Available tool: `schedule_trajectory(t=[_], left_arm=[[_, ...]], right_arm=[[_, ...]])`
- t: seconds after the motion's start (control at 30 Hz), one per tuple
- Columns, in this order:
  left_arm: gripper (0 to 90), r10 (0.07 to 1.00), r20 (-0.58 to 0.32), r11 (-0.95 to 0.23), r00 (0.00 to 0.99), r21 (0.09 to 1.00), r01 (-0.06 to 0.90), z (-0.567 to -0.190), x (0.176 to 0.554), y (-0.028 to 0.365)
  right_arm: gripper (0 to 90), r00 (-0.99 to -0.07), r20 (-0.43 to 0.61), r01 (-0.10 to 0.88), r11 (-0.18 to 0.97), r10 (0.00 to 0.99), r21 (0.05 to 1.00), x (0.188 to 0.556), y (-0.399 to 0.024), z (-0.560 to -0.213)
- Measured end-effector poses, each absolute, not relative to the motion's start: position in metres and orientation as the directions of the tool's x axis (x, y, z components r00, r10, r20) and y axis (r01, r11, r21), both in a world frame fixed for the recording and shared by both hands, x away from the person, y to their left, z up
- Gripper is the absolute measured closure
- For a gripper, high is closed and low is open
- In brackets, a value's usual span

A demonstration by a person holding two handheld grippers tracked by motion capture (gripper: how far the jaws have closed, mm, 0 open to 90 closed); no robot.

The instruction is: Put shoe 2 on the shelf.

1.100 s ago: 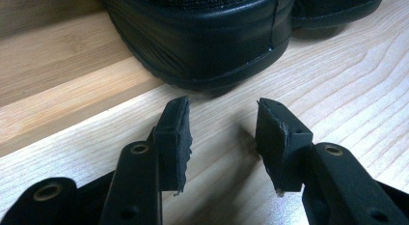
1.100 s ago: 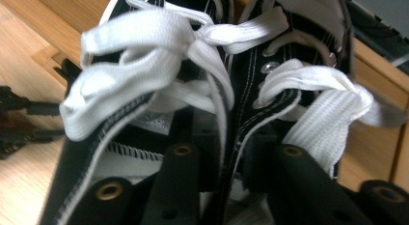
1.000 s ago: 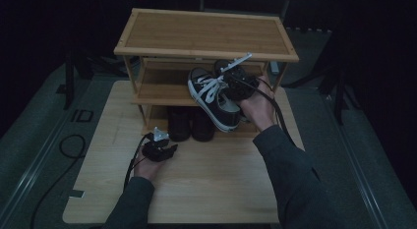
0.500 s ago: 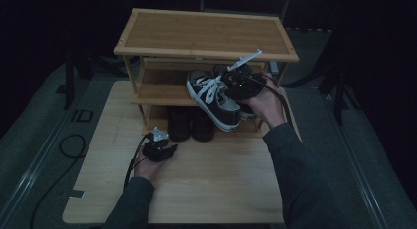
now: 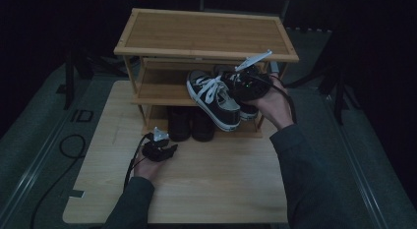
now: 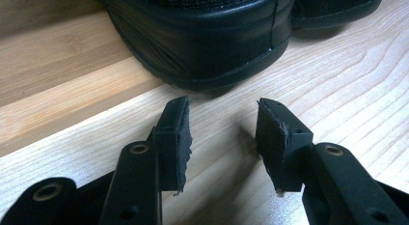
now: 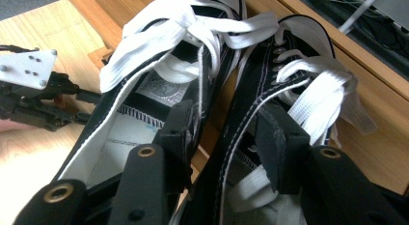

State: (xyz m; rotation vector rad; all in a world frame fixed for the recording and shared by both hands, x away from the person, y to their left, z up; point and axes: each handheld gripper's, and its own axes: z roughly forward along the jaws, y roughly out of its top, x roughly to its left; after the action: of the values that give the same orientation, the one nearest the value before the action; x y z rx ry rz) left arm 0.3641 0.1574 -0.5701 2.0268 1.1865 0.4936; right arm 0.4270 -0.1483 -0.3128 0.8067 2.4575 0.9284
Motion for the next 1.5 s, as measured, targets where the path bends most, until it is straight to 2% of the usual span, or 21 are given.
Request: schedule_trajectory(t=[0.23, 0.67, 1.2, 1.23, 1.33, 1.37, 1.5], left_arm=[[56.1, 0.864, -0.029, -0.315, 0.502, 0.747, 0.586, -0.57, 0.364, 0.157], [56.1, 0.866, -0.03, -0.311, 0.499, 0.749, 0.585, -0.57, 0.364, 0.157], [55.6, 0.866, -0.029, -0.312, 0.499, 0.749, 0.585, -0.57, 0.364, 0.156], [55.6, 0.867, -0.031, -0.31, 0.498, 0.749, 0.586, -0.57, 0.364, 0.156], [55.6, 0.866, -0.032, -0.311, 0.499, 0.748, 0.586, -0.57, 0.364, 0.156], [55.6, 0.866, -0.032, -0.311, 0.5, 0.749, 0.586, -0.57, 0.364, 0.157], [54.3, 0.866, -0.039, -0.305, 0.499, 0.749, 0.589, -0.57, 0.364, 0.157]], right_arm=[[57.2, -0.764, -0.12, 0.374, 0.587, 0.634, 0.718, 0.424, -0.157, -0.309], [59.8, -0.781, -0.128, 0.334, 0.582, 0.611, 0.741, 0.42, -0.169, -0.307], [72.1, -0.815, -0.167, 0.23, 0.574, 0.555, 0.786, 0.41, -0.177, -0.305], [76.2, -0.827, -0.16, 0.219, 0.571, 0.539, 0.791, 0.409, -0.179, -0.305], [79.0, -0.848, -0.152, 0.195, 0.566, 0.507, 0.801, 0.408, -0.181, -0.305], [85.1, -0.872, -0.133, 0.172, 0.548, 0.471, 0.819, 0.406, -0.183, -0.304], [89.7, -0.882, -0.137, 0.158, 0.556, 0.451, 0.816, 0.403, -0.184, -0.305]])
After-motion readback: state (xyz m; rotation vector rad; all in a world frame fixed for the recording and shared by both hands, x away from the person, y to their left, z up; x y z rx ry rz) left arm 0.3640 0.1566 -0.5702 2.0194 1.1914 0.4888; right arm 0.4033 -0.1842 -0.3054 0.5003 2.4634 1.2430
